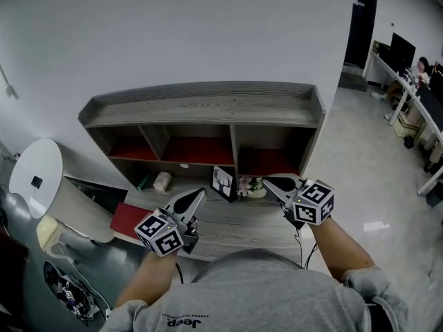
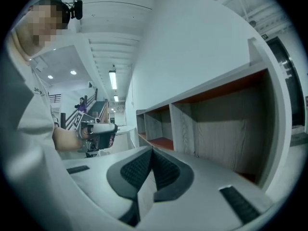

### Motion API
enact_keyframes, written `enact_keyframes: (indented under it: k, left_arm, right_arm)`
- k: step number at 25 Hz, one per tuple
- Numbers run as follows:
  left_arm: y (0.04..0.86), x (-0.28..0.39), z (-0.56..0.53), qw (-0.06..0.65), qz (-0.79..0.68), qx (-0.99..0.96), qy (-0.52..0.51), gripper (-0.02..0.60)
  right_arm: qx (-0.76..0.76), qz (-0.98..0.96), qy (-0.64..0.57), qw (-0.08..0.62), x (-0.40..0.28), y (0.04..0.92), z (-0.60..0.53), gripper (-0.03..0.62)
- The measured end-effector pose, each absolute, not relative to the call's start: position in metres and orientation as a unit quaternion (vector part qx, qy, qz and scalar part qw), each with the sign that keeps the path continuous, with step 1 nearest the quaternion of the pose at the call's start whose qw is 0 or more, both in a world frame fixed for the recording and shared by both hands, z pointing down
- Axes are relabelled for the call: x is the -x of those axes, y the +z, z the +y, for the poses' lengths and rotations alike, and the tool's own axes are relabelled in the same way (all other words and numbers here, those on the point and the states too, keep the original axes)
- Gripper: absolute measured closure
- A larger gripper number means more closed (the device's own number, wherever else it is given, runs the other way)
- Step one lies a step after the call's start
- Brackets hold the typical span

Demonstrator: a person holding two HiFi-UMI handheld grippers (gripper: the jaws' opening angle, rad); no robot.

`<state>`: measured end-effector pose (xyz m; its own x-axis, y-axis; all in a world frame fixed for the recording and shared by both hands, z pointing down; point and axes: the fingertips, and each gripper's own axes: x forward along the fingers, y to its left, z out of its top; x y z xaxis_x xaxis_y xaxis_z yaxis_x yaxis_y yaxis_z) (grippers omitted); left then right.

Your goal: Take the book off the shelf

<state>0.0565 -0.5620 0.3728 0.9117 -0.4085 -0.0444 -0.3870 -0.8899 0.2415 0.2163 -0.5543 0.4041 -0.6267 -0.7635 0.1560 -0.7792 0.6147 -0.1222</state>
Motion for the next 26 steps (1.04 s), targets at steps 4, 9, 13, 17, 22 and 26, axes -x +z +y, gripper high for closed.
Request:
enact_keyframes:
  k: [4,9,13,17,22,26]
  left_arm:
    - [0.374,-0.065,-0.566,0.116,-0.207,-0.970,-0.046,0.565]
    - [0.375,-0.070,-0.571,0.115,-0.212,-0.970,-0.044,0.565]
    - [0.375,-0.072,-0.573,0.118,-0.215,-0.968,-0.047,0.565]
    - [0.373,-0.072,-0.574,0.113,-0.216,-0.969,-0.046,0.565]
    - [0.372,-0.070,-0.573,0.114,-0.220,-0.968,-0.048,0.565]
    - [0.370,-0.067,-0.572,0.115,-0.223,-0.967,-0.052,0.565]
  right_arm:
    - [-0.433,-0.896,0.087,0.050,-0.227,0.404,-0.556,0.591]
    - [-0.427,-0.899,0.079,0.049,-0.232,0.400,-0.559,0.591]
    - [-0.420,-0.903,0.078,0.051,-0.232,0.400,-0.561,0.591]
    - [-0.414,-0.906,0.076,0.051,-0.230,0.399,-0.562,0.591]
    - [-0.410,-0.908,0.072,0.051,-0.228,0.397,-0.563,0.591]
    - [-0.407,-0.909,0.070,0.050,-0.227,0.396,-0.562,0.591]
